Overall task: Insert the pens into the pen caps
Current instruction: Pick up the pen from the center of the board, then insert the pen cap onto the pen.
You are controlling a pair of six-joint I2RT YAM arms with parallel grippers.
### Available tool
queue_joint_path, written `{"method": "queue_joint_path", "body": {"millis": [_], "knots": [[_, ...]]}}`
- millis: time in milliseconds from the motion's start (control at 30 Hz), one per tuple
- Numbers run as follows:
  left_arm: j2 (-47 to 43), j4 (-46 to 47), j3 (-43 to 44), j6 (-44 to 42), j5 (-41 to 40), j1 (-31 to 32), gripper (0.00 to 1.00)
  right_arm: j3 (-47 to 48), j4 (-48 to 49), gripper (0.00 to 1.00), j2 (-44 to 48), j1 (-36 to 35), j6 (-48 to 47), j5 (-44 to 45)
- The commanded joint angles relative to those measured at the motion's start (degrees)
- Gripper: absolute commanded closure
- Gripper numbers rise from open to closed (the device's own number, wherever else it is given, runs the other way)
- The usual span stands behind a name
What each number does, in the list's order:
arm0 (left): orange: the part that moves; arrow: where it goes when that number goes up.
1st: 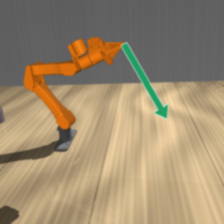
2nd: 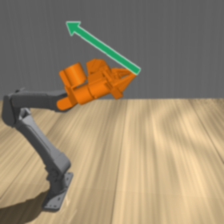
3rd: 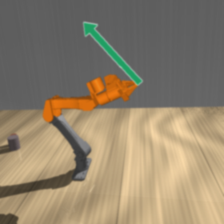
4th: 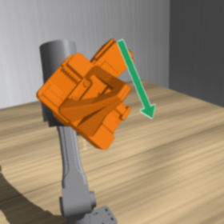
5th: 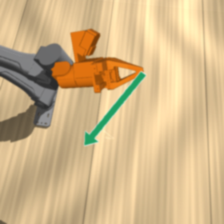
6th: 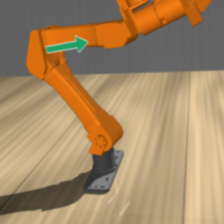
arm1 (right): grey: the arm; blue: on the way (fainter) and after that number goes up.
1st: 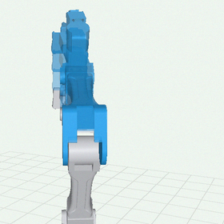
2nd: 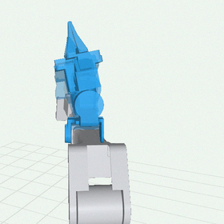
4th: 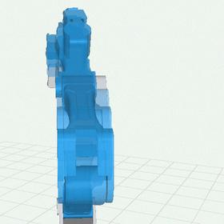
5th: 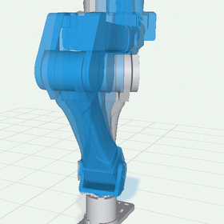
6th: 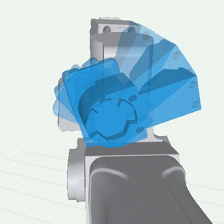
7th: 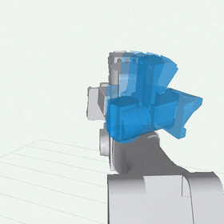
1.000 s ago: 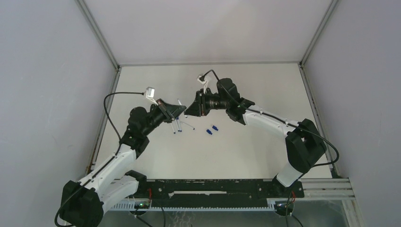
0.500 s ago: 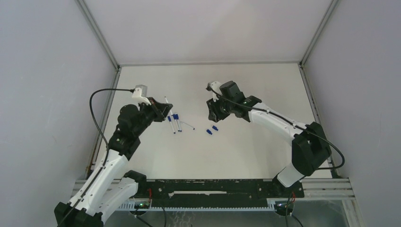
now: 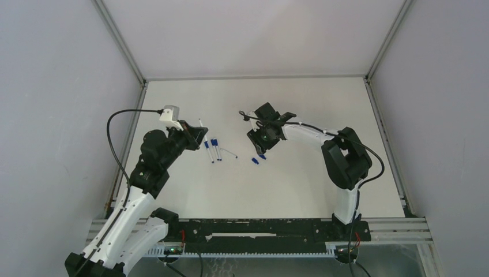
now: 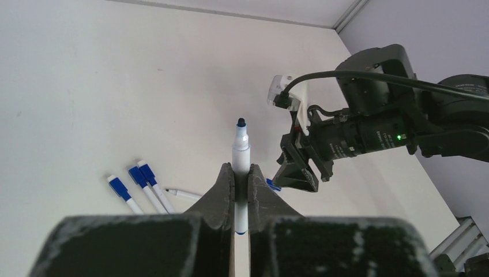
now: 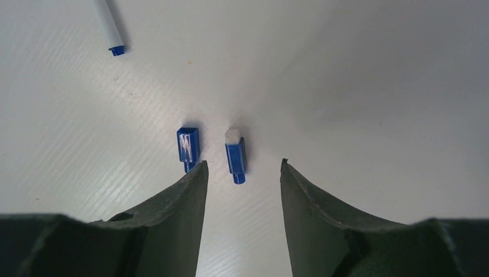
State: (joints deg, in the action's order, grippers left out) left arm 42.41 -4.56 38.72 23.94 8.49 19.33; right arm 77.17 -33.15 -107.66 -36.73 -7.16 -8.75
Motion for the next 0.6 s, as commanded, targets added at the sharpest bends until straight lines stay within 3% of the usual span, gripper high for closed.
{"method": "queue_joint_path", "body": {"millis": [0, 567], "knots": [[-0.76, 1.04, 0.19, -1.30, -0.81, -0.35, 1.00, 3.82, -1.18, 0.43, -2.28, -0.13, -1.70, -0.43], [-0.58, 1.31, 0.13, -0.74, -1.22, -0.52, 1.00, 8.16, -5.80, 0.53, -9.84, -1.94, -3.29, 1.90]]}}
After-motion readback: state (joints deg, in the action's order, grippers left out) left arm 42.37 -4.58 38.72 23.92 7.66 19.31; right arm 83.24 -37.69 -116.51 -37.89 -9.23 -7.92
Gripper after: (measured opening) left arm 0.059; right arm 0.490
